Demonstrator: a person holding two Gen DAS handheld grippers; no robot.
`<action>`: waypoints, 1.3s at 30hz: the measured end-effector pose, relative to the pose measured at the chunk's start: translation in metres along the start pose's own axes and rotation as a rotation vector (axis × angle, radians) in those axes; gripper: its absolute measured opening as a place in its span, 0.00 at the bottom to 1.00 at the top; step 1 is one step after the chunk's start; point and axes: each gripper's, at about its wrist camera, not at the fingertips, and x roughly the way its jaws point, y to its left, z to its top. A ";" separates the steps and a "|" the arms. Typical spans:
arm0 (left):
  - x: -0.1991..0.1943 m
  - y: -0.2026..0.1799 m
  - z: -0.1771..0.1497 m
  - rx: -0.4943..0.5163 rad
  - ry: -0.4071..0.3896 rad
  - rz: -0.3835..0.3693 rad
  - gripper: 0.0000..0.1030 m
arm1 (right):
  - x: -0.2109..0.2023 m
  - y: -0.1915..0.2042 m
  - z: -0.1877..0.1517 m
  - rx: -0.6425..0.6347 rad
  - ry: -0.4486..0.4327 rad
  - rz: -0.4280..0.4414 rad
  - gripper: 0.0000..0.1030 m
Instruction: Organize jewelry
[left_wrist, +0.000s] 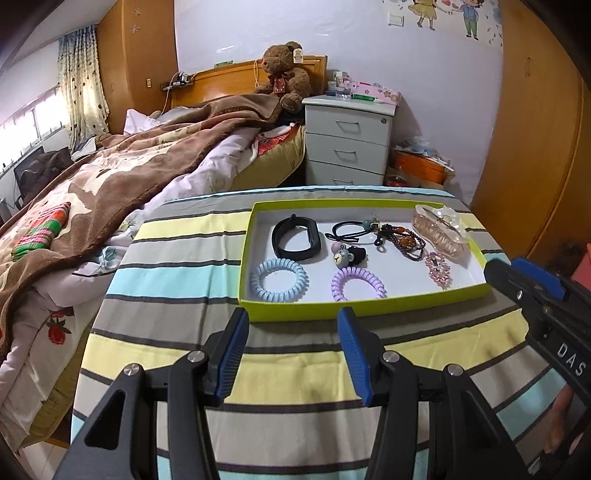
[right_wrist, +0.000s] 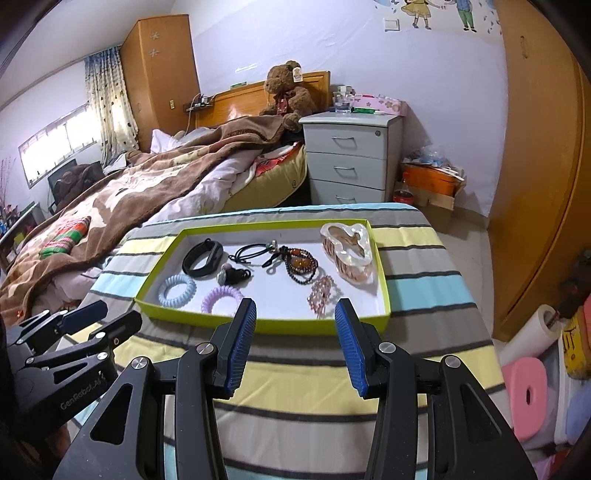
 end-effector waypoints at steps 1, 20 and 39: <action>-0.001 0.000 -0.001 0.003 -0.003 -0.004 0.51 | -0.002 0.001 -0.002 -0.002 -0.001 -0.004 0.44; -0.017 -0.008 -0.019 0.033 -0.013 0.008 0.51 | -0.016 0.003 -0.020 0.018 -0.007 0.003 0.44; -0.021 -0.010 -0.023 0.032 -0.009 0.003 0.51 | -0.021 0.008 -0.025 0.016 -0.006 0.012 0.44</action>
